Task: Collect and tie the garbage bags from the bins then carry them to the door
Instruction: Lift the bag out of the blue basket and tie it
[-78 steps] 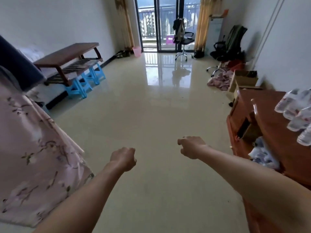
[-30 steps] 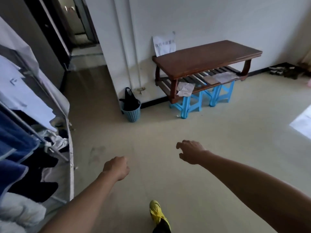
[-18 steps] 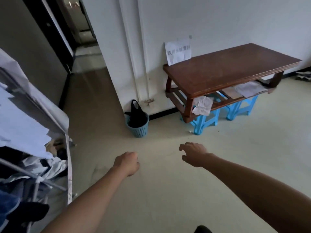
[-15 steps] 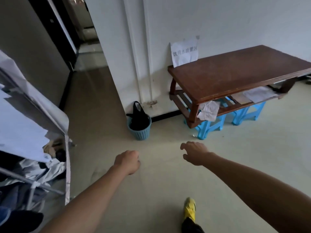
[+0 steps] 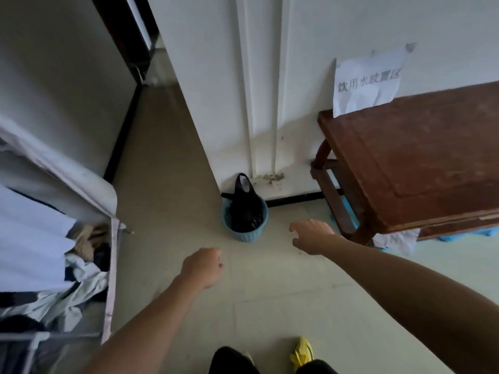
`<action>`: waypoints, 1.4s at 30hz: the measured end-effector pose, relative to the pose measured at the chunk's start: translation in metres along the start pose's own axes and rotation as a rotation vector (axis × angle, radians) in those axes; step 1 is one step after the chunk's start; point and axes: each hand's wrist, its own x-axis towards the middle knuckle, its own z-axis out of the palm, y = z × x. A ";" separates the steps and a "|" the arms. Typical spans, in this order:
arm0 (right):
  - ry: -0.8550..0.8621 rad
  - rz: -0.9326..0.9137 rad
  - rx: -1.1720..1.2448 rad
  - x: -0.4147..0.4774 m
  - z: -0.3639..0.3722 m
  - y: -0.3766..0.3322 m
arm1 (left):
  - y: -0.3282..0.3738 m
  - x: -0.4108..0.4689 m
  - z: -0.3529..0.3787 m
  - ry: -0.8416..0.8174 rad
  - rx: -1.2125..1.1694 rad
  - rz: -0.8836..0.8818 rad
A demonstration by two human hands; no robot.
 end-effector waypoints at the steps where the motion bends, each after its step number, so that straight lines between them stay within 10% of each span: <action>1: -0.011 -0.006 0.010 0.022 -0.007 -0.002 | -0.005 0.016 -0.007 -0.012 -0.002 -0.011; 17: -0.154 0.231 0.335 0.337 0.023 -0.059 | -0.133 0.366 -0.035 -0.213 0.012 0.000; 35: 0.084 0.450 0.664 0.657 0.171 0.013 | -0.148 0.720 0.158 -0.072 -0.102 0.118; 42: -0.070 0.428 0.984 0.703 0.230 0.015 | -0.149 0.770 0.215 -0.170 0.001 0.041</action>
